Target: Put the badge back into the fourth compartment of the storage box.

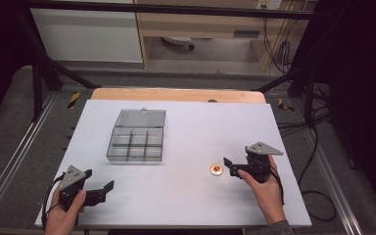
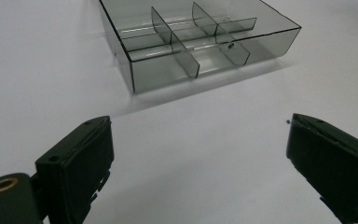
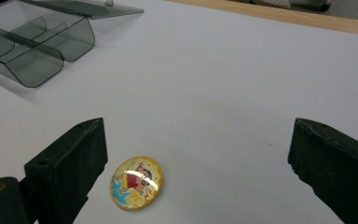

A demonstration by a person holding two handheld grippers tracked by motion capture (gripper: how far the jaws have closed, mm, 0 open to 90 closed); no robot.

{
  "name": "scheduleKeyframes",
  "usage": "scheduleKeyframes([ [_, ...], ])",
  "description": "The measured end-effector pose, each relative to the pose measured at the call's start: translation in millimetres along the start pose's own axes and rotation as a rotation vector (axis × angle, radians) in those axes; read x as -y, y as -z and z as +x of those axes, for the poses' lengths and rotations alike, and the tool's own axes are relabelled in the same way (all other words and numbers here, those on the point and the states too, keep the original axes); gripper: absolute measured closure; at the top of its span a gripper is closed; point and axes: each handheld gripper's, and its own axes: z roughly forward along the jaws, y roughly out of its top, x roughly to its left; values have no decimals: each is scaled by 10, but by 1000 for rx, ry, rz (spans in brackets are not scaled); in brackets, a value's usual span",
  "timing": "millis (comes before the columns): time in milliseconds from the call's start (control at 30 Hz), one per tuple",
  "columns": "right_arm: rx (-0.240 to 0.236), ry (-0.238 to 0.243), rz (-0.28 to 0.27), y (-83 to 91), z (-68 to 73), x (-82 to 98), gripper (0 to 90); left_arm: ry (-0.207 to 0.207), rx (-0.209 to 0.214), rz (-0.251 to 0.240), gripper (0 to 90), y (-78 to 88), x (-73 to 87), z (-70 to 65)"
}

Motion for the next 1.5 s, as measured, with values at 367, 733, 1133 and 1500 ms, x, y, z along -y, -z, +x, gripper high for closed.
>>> scheduleKeyframes([
  [367, -19, 48, 53, -107, 221, -46, 51, 0, 2, 8, 74, -8, 5, -1],
  [733, -21, 39, 126, -266, 377, 0, 70, -3, 8, 15, 74, -15, 7, -8],
  [1133, -64, 48, 221, -383, 417, 87, 145, -7, 9, 23, 74, -23, 9, -11],
  [1500, -49, 42, 220, -388, 366, 108, 325, -4, 9, 20, 75, -25, 8, -8],
])
